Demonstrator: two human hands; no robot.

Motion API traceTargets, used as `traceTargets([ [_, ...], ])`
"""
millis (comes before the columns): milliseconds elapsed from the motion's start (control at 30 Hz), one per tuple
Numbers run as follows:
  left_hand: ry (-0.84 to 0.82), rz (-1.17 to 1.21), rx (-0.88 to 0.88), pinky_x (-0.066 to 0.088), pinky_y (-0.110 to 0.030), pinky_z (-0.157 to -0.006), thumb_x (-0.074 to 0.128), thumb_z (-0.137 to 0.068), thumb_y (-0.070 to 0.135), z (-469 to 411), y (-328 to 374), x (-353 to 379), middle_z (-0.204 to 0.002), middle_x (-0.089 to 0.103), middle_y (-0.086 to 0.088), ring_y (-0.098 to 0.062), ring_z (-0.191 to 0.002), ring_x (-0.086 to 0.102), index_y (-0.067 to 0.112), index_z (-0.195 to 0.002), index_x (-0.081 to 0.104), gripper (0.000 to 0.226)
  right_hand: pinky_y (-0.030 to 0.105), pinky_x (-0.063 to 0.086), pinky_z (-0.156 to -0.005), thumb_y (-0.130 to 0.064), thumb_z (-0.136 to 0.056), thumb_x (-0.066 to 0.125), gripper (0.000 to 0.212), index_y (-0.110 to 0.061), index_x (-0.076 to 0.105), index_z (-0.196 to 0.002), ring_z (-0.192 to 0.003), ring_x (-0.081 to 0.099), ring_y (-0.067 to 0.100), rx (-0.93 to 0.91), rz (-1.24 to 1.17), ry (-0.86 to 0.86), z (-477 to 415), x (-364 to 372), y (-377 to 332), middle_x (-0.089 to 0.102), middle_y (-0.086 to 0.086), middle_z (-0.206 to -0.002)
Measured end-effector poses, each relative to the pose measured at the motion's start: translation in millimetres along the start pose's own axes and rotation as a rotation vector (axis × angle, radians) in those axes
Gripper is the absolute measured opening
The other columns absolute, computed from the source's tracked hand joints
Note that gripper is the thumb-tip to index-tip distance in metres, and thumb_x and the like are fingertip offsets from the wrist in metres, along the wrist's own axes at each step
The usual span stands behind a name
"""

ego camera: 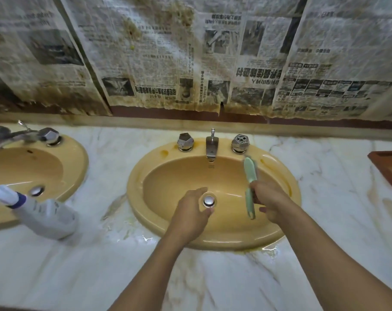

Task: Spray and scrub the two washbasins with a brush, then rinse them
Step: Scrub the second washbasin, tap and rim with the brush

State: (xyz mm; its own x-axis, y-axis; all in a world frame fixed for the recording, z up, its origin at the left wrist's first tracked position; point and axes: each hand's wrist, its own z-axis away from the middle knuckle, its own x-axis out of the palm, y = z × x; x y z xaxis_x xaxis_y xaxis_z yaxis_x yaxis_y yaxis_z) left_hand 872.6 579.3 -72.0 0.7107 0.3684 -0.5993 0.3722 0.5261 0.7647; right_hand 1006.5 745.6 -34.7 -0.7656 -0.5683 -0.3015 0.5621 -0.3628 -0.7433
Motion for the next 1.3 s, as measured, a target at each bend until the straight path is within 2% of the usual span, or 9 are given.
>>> traceTargets([
  [67, 0.201, -0.119, -0.017, 0.036, -0.027, -0.11, 0.074, -0.093, 0.019, 3.4, -52.0, -30.4, -0.146, 0.05, -0.01, -0.027, -0.137, 0.049, 0.016, -0.139, 0.06, 0.048, 0.028, 0.047, -0.064, -0.014, -0.1, 0.041, 0.027, -0.028, 0.051, -0.121, -0.077, 0.072, 0.028, -0.025, 0.202, 0.021, -10.4, -12.5, 1.5, 0.065, 0.011, -0.096],
  [167, 0.375, -0.258, -0.084, 0.034, -0.053, -0.115, 0.065, -0.095, 0.036, 12.8, -121.9, -73.3, -0.153, 0.043, -0.024, -0.042, -0.143, 0.04, 0.011, -0.138, 0.06, 0.05, 0.026, 0.047, -0.053, -0.02, -0.1, 0.046, 0.019, -0.006, 0.055, -0.109, -0.059, 0.066, 0.024, -0.047, 0.779, 0.036, -25.8, -33.5, 4.1, 0.065, 0.011, -0.08],
  [267, 0.327, -0.346, -0.116, 0.016, -0.057, -0.122, 0.04, -0.092, 0.07, 12.4, -161.5, -97.8, -0.166, 0.027, -0.013, -0.027, -0.155, 0.02, 0.031, -0.149, 0.045, 0.069, 0.026, 0.043, -0.058, -0.024, -0.098, 0.05, 0.01, -0.017, 0.053, -0.105, -0.076, 0.059, 0.018, -0.188, 1.367, -0.03, -31.4, -45.8, 4.4, 0.049, -0.005, -0.081],
  [400, 0.292, -0.487, -0.066, -0.002, -0.059, -0.123, 0.02, -0.095, 0.073, 5.4, -180.2, -91.3, -0.171, 0.013, -0.001, -0.019, -0.159, 0.005, 0.038, -0.16, 0.021, 0.073, 0.028, 0.045, -0.065, -0.024, -0.102, 0.046, 0.02, -0.021, 0.057, -0.118, -0.083, 0.057, 0.018, -0.365, 1.77, -0.05, -34.1, -47.8, 3.9, 0.042, -0.006, -0.088],
  [567, 0.396, -0.453, -0.132, -0.003, -0.057, -0.125, 0.018, -0.1, 0.059, -1.1, -187.7, -90.0, -0.171, 0.015, -0.004, -0.018, -0.159, 0.006, 0.027, -0.159, 0.032, 0.069, 0.025, 0.041, -0.064, -0.032, -0.104, 0.045, 0.03, -0.02, 0.054, -0.129, -0.088, 0.058, 0.02, -0.339, 1.843, -0.126, -62.9, -44.1, -10.1, 0.051, -0.003, -0.102],
  [767, 0.401, -0.543, -0.181, -0.004, -0.064, -0.121, 0.026, -0.098, 0.051, -4.3, -197.0, -86.6, -0.172, 0.011, -0.008, -0.024, -0.159, 0.003, 0.032, -0.159, 0.033, 0.064, 0.031, 0.038, -0.055, -0.029, -0.102, 0.048, 0.052, -0.036, 0.035, -0.152, -0.076, 0.06, 0.027, -0.792, 1.841, 0.041, -109.5, 5.4, -44.1, 0.057, 0.001, -0.085],
  [933, 0.392, -0.559, -0.206, -0.007, -0.068, -0.119, 0.021, -0.097, 0.053, -4.9, -193.4, -86.8, -0.173, 0.006, -0.006, -0.025, -0.159, -0.002, 0.039, -0.161, 0.026, 0.065, 0.034, 0.054, -0.071, -0.023, -0.097, 0.05, 0.04, -0.024, 0.055, -0.137, -0.099, 0.068, 0.025, -0.559, 2.129, -0.235, -114.3, 20.8, -33.4, 0.065, 0.004, -0.114],
  [1100, 0.391, -0.569, -0.241, -0.004, -0.071, -0.118, 0.021, -0.097, 0.053, -5.0, -192.0, -87.2, -0.173, 0.004, -0.004, -0.025, -0.159, -0.005, 0.042, -0.161, 0.024, 0.065, 0.035, 0.049, -0.053, -0.034, -0.108, 0.031, 0.049, -0.024, 0.028, -0.157, -0.072, 0.061, 0.027, -1.036, 2.03, -0.002, -128.3, 37.1, -54.9, 0.065, 0.004, -0.104],
  [1300, 0.384, -0.571, -0.248, -0.003, -0.073, -0.118, 0.022, -0.096, 0.054, -5.0, -192.8, -87.6, -0.172, 0.007, -0.004, -0.025, -0.159, -0.004, 0.043, -0.16, 0.025, 0.065, 0.031, 0.045, -0.062, -0.022, -0.1, 0.044, 0.047, -0.031, 0.047, -0.146, -0.094, 0.069, 0.025, -0.658, 2.148, -0.141, -124.5, 32.4, -30.3, 0.069, 0.002, -0.106],
])
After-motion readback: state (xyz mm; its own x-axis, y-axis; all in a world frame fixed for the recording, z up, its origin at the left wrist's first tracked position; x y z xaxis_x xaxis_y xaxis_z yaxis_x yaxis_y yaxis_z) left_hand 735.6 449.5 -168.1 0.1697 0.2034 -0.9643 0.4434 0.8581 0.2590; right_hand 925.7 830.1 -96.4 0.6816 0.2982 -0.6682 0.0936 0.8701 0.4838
